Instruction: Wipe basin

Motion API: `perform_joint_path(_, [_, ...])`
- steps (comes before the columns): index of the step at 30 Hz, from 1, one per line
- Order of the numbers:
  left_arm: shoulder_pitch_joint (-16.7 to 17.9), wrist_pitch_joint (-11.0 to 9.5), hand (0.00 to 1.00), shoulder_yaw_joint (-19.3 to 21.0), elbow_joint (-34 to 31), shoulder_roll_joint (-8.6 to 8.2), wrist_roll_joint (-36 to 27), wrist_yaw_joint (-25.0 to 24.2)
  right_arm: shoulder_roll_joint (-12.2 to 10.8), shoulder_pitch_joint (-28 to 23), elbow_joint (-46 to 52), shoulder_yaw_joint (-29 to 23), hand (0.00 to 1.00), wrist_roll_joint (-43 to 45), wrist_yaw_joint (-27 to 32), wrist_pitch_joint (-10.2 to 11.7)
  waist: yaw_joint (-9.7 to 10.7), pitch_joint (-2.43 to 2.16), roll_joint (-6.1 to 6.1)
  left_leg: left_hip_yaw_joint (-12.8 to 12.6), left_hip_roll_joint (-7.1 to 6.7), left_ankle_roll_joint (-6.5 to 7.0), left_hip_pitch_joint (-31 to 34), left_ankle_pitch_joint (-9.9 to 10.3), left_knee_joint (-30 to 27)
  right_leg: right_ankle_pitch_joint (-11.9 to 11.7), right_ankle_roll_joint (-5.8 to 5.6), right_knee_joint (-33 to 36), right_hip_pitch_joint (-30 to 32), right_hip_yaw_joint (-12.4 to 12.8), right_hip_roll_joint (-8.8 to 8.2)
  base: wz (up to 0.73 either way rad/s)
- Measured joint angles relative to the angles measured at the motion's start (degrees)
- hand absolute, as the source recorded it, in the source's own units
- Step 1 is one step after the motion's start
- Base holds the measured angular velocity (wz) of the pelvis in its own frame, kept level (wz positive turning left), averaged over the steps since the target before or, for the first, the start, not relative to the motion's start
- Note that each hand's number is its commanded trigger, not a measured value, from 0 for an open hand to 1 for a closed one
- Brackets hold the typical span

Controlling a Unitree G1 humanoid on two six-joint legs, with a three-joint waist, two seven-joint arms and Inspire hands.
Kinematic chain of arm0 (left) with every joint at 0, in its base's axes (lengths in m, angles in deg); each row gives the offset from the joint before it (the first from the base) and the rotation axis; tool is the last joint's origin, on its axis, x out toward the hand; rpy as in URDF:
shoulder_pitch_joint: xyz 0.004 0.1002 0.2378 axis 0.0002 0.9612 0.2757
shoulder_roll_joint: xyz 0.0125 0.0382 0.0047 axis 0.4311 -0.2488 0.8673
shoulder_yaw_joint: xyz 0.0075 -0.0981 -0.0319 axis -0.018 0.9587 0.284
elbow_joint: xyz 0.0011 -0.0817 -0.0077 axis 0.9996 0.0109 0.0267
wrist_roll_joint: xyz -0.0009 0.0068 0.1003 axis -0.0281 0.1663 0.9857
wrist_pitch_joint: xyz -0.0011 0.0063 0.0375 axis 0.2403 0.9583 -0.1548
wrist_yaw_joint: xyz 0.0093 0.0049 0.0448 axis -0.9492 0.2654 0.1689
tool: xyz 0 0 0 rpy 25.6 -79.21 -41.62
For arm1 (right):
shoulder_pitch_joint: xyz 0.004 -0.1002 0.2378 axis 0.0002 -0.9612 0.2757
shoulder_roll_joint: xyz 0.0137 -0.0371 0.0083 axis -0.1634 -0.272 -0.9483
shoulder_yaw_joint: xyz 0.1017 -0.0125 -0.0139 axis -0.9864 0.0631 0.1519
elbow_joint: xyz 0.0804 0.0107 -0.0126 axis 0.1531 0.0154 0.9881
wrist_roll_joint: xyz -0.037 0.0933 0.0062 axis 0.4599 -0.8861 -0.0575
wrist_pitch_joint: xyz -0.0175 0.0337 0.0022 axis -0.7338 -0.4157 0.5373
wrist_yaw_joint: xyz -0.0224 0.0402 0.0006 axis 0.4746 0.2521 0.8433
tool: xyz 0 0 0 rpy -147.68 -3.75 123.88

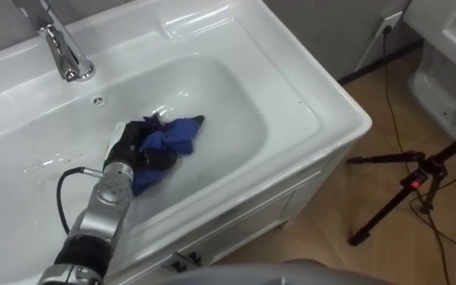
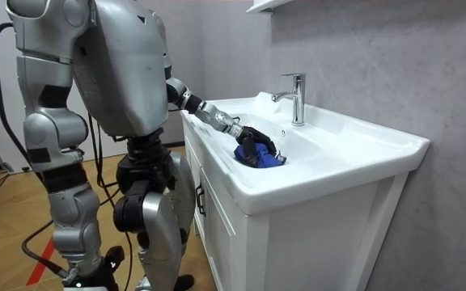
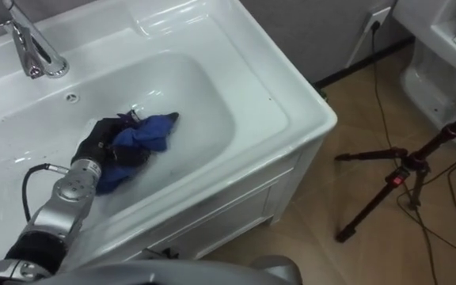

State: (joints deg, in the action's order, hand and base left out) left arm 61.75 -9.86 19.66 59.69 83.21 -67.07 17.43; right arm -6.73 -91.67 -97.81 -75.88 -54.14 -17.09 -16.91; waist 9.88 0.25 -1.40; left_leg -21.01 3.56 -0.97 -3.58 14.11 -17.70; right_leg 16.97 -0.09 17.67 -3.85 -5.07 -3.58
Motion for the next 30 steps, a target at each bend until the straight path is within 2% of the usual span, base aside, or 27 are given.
perform_joint_path(2, [-0.5, 0.0, 1.0, 0.0, 0.0, -0.23, -0.2, -0.5, -0.1, 0.6, -0.1, 1.0, 0.0, 0.0, 0.0, 0.0, 1.1, 0.01, 0.01, -0.8, 0.14, 0.0, 0.0, 0.0, 0.0, 0.0, -0.01, 0.4, 0.5, 0.3, -0.06, -0.12])
perform_joint_path(5, [-1.1, 0.0, 1.0, 0.0, 0.1, -0.99, -0.2, -0.6, -0.5, 0.7, -0.4, 1.7, 0.0, 0.0, -0.1, 0.0, 2.2, 0.02, 0.01, -0.8, 0.08, 0.0, 0.0, 0.0, 0.0, 0.0, -0.02, 0.7, 0.6, 0.3, -0.11, -0.02])
perform_joint_path(9, [-1.3, 0.0, 1.0, -0.4, 0.1, -1.2, -0.7, -0.7, -1.0, 0.7, -1.1, 1.8, 0.0, -0.2, 0.0, 0.0, 3.2, 0.11, 0.15, -1.0, 0.4, 0.01, 0.0, 0.0, 0.0, 0.0, -0.04, 1.0, 0.9, 0.3, -0.11, 0.0])
perform_joint_path(12, [-1.4, 0.0, 1.0, -0.4, 0.0, -1.27, -2.4, -0.7, -1.1, 0.6, -1.0, 1.8, 0.0, -0.5, 0.1, 0.0, 4.0, 0.13, 0.65, -2.4, 0.89, 0.15, 0.0, 0.1, 0.1, 0.0, -0.02, 1.4, 1.4, 0.5, 0.02, -0.09])
perform_joint_path(14, [-1.5, 0.9, 1.0, -0.4, -1.4, -1.58, -2.3, -0.6, -1.1, 0.8, -1.1, 1.8, 0.0, -0.5, 0.5, 0.0, 4.1, 0.22, 1.33, -3.4, 1.12, 0.39, 0.3, 0.3, 0.2, 0.0, -0.01, 2.6, 2.9, 1.1, 0.14, -0.19])
perform_joint_path(17, [-2.4, 1.3, 1.0, -0.5, -1.5, -1.92, -2.3, -0.6, -1.1, 1.0, -2.3, 1.7, 0.0, -0.3, 0.4, 0.0, 5.6, 0.31, 1.64, -3.2, 1.08, 0.4, 0.5, 0.3, 0.2, 0.0, -0.03, 2.9, 2.9, 0.9, 0.13, 0.04])
perform_joint_path(23, [-2.7, 3.3, 1.0, -1.1, -4.4, -2.0, -2.3, -0.8, -1.1, 0.4, -2.6, 1.7, 0.0, -0.1, -0.3, 0.0, 6.4, 0.32, 1.93, -3.5, 1.41, 0.39, 0.5, 0.3, 0.1, -0.1, 0.08, 2.9, 3.0, 1.0, 0.35, -0.02])
perform_joint_path(25, [-2.8, 3.3, 1.0, -1.1, -4.9, -1.98, -2.2, -0.8, -1.0, 0.6, -2.6, 1.7, 0.0, 0.1, -0.3, 0.0, 7.1, 0.31, 1.97, -3.5, 1.45, 0.38, 0.5, 0.3, 0.0, -0.1, 0.09, 2.9, 2.9, 1.0, 0.43, 0.0])
perform_joint_path(30, [-3.1, 3.3, 1.0, -1.1, -5.0, -1.99, -2.2, -0.8, -1.0, 0.8, -2.5, 1.7, 0.0, 0.1, -0.3, 0.0, 7.3, 0.38, 2.14, -3.5, 1.54, 0.36, 0.7, 0.3, -0.1, -0.1, 0.14, 2.9, 3.1, 1.0, 0.54, 0.0])
